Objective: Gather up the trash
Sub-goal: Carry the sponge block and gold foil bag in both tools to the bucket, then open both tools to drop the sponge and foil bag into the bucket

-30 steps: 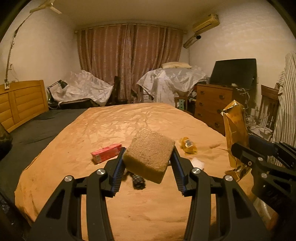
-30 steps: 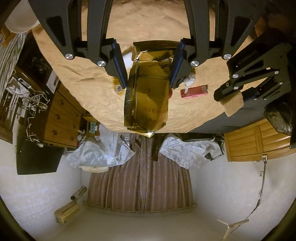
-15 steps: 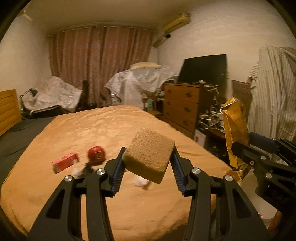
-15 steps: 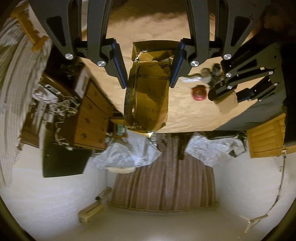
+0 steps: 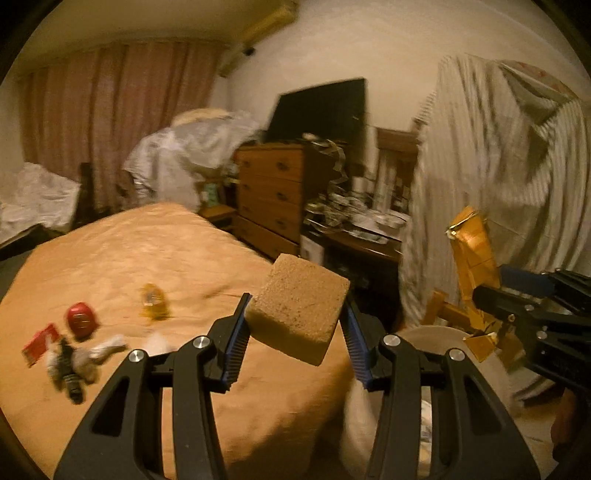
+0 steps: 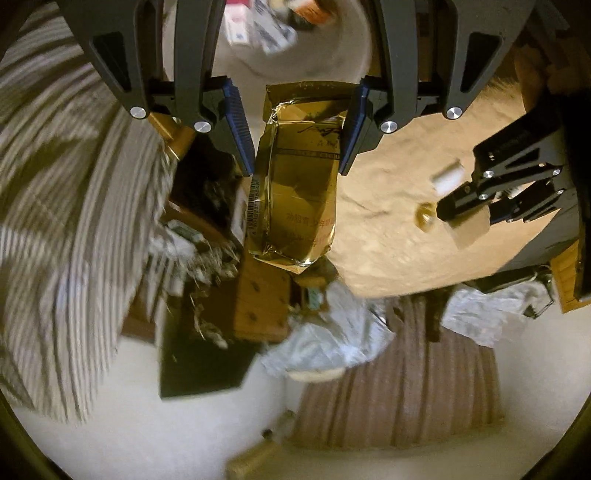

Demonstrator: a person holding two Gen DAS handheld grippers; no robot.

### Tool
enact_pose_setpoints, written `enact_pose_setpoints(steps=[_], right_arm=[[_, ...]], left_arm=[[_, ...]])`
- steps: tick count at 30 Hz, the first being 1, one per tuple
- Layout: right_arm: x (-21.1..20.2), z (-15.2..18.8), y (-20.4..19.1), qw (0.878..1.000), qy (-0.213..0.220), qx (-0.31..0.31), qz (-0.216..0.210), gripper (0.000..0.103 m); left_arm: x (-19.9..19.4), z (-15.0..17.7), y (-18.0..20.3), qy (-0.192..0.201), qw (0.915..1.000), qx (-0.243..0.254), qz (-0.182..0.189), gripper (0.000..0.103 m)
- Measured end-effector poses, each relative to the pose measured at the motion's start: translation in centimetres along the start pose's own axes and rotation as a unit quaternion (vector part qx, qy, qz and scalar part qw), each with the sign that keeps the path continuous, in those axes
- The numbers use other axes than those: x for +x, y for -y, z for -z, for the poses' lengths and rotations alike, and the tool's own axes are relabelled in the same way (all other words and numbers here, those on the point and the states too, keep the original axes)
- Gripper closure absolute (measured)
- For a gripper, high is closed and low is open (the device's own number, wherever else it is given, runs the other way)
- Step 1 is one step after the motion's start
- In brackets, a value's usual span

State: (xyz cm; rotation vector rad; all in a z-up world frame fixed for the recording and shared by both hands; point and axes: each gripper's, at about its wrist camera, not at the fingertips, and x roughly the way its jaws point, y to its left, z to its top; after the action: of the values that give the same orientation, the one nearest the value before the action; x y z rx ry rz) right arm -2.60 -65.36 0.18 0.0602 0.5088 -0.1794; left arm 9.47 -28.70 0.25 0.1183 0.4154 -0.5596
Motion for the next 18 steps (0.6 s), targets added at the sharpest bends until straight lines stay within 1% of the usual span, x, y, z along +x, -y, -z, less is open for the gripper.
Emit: enact_pose_setpoints(steps=[2, 5, 6, 8, 10, 14, 15, 17, 18], right_arm=[[0.9, 0.8, 2.6, 1.0, -0.024, 0.011, 0.003, 0.056], [2.7, 2.0, 5.7, 0.997, -0.068, 0.029, -0.002, 0.056], [3.4, 2.4, 6.6, 0.996, -0.083, 0.03, -0.002, 0.056], [4.9, 3.2, 7.5, 0.993, -0.11, 0.038, -0.01, 0.056], [6.1, 4.0, 8.2, 0.99, -0.135, 0.045, -0.018, 0.056], [8.7, 6.0, 9.3, 0.98, -0.181, 0.07, -0.036, 0.056], [9.2, 6.4, 9.4, 0.978, -0.188, 0.077, -0.039, 0.056], [10.3, 6.9, 9.7, 0.976, -0.198, 0.085, -0.042, 0.056], [10.6, 6.8, 9.1, 0.975, -0.2, 0.086, -0.042, 0.056]], left_arm=[[1.3, 0.2, 1.9, -0.016, 0.9996, 0.007, 0.02, 0.058], [3.5, 0.9, 4.1, -0.054, 0.9968, 0.015, 0.057, 0.057], [4.6, 1.4, 4.8, -0.072, 0.9943, 0.017, 0.076, 0.057], [5.7, 2.2, 5.7, -0.095, 0.9905, 0.022, 0.097, 0.057], [7.4, 3.1, 6.7, -0.125, 0.9841, 0.028, 0.124, 0.057], [9.9, 4.7, 7.9, -0.166, 0.9744, 0.033, 0.148, 0.056], [10.7, 5.3, 8.1, -0.177, 0.9719, 0.034, 0.151, 0.056], [11.3, 5.8, 8.1, -0.188, 0.9691, 0.034, 0.156, 0.056], [11.6, 6.2, 8.1, -0.193, 0.9679, 0.035, 0.158, 0.056]])
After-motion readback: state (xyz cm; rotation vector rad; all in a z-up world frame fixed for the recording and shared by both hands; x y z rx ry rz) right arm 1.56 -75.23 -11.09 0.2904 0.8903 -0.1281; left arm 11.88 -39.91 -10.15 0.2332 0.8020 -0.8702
